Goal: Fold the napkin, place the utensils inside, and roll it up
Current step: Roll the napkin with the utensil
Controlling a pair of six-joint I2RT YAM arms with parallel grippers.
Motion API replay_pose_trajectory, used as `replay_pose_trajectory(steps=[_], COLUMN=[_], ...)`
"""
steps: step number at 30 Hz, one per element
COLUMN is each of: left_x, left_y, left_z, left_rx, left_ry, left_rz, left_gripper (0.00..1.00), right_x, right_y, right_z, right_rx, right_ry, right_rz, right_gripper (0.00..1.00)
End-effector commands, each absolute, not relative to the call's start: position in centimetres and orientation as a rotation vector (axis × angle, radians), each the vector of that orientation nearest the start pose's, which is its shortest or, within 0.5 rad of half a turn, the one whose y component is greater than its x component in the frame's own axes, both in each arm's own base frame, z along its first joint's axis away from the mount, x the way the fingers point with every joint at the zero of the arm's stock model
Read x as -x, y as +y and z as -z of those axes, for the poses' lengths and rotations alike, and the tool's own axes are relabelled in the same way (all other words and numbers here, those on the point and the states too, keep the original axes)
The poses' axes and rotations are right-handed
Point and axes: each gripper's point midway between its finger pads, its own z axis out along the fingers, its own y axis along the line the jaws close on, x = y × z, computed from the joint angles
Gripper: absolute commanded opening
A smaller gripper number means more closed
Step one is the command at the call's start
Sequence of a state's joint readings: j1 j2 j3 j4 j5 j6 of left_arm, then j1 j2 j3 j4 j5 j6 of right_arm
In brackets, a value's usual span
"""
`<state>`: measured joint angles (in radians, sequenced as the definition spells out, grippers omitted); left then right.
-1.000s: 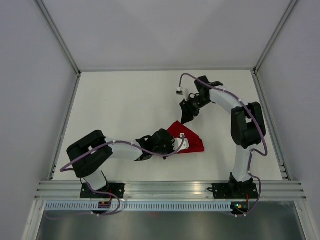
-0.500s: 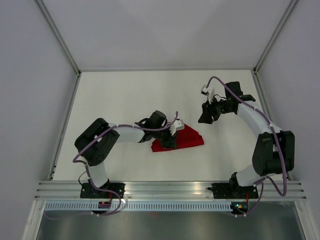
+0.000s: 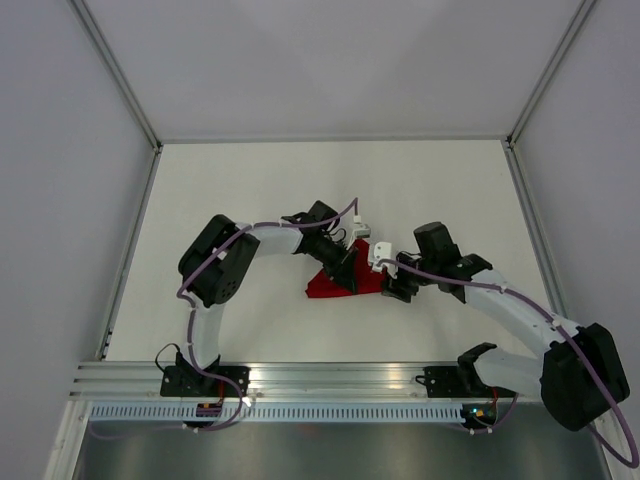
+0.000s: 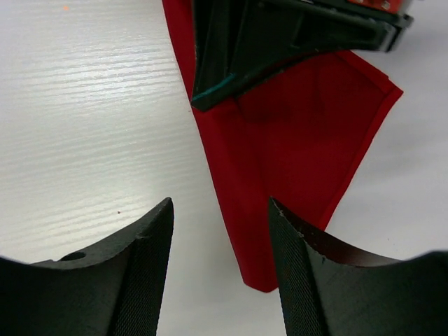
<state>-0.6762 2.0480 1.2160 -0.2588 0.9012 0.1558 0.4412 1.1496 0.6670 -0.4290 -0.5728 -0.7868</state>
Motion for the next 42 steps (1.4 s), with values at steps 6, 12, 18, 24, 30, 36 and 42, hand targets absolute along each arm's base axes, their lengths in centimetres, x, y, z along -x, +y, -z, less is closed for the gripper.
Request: replay_pose_trajectory(steps=[6, 12, 18, 24, 30, 36, 42], left_x=[-19.5, -19.9, -20.0, -20.3, -20.5, -20.9, -22.1], left_y=[-31.8, -31.7, -31.7, -31.8, -31.9, -31.9, -32.1], left_z=[3.2, 3.2, 3.3, 3.1, 2.9, 2.4, 1.0], left_rx=[-1.265, -1.263, -1.259, -1.25, -1.239, -1.235, -1.187], left_ry=[2.656, 2.657, 2.66, 2.657, 2.654, 2.639, 2.614], left_rz=[1.32, 1.3, 1.295, 1.295, 1.311, 1.303, 1.295], left_gripper=[0.02, 0.02, 0.02, 0.02, 0.04, 0.19, 0.41], right_x=[-22.8, -21.7, -21.6, -21.2, -21.2, -20.9, -20.4], right_y=[21.9, 23.9, 24.8, 24.7, 24.4, 24.2, 24.1], right_z=[-7.9, -5.8, -4.9, -3.5, -2.9, -1.8, -1.1], right_rx=[1.67, 1.752, 1.773, 1.817, 1.823, 1.843, 1.871], right_ry=[1.57, 1.52, 1.52, 1.553, 1.58, 1.632, 1.676], right_rz=[-0.313, -0.24, -0.215, -0.22, -0.211, -0.22, -0.247], right_gripper=[0.62, 0.65, 0.61, 0.54, 0.36, 0.25, 0.08])
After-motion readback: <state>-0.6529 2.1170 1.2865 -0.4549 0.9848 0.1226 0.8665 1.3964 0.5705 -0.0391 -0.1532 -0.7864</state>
